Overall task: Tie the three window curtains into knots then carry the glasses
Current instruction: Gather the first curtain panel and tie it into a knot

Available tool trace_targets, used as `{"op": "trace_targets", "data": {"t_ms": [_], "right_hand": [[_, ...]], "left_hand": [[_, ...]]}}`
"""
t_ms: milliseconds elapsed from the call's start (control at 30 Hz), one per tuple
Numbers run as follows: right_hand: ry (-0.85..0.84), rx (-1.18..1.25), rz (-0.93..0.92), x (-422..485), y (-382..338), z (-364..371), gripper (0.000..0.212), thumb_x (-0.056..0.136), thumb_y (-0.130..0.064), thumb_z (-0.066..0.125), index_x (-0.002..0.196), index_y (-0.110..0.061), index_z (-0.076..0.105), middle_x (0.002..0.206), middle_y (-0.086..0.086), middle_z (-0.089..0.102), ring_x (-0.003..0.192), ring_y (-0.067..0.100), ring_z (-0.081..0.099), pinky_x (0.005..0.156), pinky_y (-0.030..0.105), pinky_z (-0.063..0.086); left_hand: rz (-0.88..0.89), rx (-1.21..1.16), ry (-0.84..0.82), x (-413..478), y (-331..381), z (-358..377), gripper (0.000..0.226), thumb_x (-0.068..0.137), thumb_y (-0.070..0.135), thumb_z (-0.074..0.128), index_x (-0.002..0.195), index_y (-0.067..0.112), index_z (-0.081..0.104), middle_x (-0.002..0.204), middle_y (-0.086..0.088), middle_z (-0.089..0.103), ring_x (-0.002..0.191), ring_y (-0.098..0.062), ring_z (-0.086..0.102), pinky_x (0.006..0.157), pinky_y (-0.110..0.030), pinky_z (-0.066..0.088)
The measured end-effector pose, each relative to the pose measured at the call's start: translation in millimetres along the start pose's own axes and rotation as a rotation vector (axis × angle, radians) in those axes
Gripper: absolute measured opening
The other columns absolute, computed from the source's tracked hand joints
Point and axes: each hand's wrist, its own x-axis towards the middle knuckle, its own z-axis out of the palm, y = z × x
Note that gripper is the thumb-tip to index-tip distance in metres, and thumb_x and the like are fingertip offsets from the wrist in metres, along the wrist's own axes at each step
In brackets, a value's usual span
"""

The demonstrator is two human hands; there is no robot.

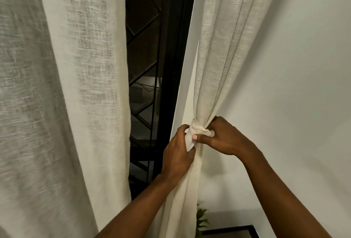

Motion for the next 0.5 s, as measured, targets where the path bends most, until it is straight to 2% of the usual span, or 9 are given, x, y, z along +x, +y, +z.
{"op": "trace_targets", "data": {"t_ms": [133, 200, 233, 300, 400, 433, 500], "right_hand": [[-0.137, 0.144, 0.117, 1.8, -10.0, 0.4, 0.027, 0.082, -0.065, 0.055, 0.091, -0.042, 0.063, 0.088, -0.017, 0.066, 0.083, 0.001, 0.063, 0.068, 0.014, 0.043], [-0.131, 0.264, 0.119, 1.7, -8.2, 0.7, 0.037, 0.082, -0.063, 0.052, 0.1, -0.034, 0.065, 0.096, -0.015, 0.067, 0.088, 0.0, 0.063, 0.073, 0.015, 0.044], [-0.078, 0.312, 0.105, 0.6, -5.9, 3.1, 0.039, 0.084, -0.061, 0.052, 0.101, -0.028, 0.066, 0.099, -0.014, 0.065, 0.088, -0.003, 0.062, 0.074, 0.014, 0.044], [0.209, 0.353, -0.001, -2.8, 2.5, 15.5, 0.033, 0.09, -0.053, 0.056, 0.091, -0.021, 0.067, 0.104, -0.013, 0.059, 0.089, -0.006, 0.059, 0.073, 0.013, 0.044], [0.699, 0.384, -0.066, -13.4, 13.0, 44.6, 0.032, 0.089, -0.041, 0.056, 0.108, -0.016, 0.062, 0.115, -0.002, 0.058, 0.099, 0.004, 0.06, 0.075, 0.013, 0.047], [0.772, 0.399, -0.042, -16.7, 14.8, 55.3, 0.033, 0.089, -0.039, 0.055, 0.112, -0.016, 0.06, 0.113, -0.002, 0.06, 0.098, 0.005, 0.06, 0.075, 0.014, 0.047], [0.736, 0.429, 0.011, -21.4, 15.4, 74.1, 0.032, 0.092, -0.037, 0.053, 0.116, -0.017, 0.059, 0.11, -0.004, 0.063, 0.097, 0.002, 0.06, 0.077, 0.013, 0.046]], "left_hand": [[0.02, 0.003, 0.02, -4.5, 0.9, 3.5, 0.055, 0.083, 0.035, 0.065, 0.128, 0.03, 0.035, 0.12, 0.009, 0.053, 0.103, -0.011, 0.057, 0.077, -0.033, 0.053], [-0.01, 0.009, 0.014, -8.8, -1.5, 5.7, 0.058, 0.083, 0.038, 0.065, 0.13, 0.028, 0.034, 0.123, 0.009, 0.049, 0.104, -0.009, 0.055, 0.079, -0.032, 0.053], [-0.029, 0.009, -0.007, -11.3, -4.4, 7.1, 0.059, 0.084, 0.039, 0.065, 0.132, 0.028, 0.033, 0.123, 0.009, 0.05, 0.103, -0.009, 0.055, 0.079, -0.032, 0.053], [-0.064, 0.014, -0.062, -15.3, -10.9, 7.7, 0.055, 0.086, 0.039, 0.061, 0.132, 0.029, 0.031, 0.118, 0.008, 0.055, 0.099, -0.011, 0.059, 0.078, -0.033, 0.054], [-0.107, 0.021, -0.108, -17.9, -20.5, 9.1, 0.053, 0.088, 0.038, 0.059, 0.133, 0.028, 0.032, 0.115, 0.005, 0.058, 0.098, -0.015, 0.061, 0.08, -0.037, 0.054], [-0.119, 0.013, -0.134, -19.0, -22.9, 10.3, 0.055, 0.087, 0.039, 0.059, 0.133, 0.028, 0.031, 0.117, 0.005, 0.057, 0.1, -0.015, 0.06, 0.082, -0.037, 0.054], [-0.126, -0.03, -0.222, -22.1, -26.2, 14.4, 0.061, 0.085, 0.038, 0.061, 0.135, 0.032, 0.026, 0.121, 0.006, 0.055, 0.105, -0.014, 0.058, 0.086, -0.037, 0.053]]}}
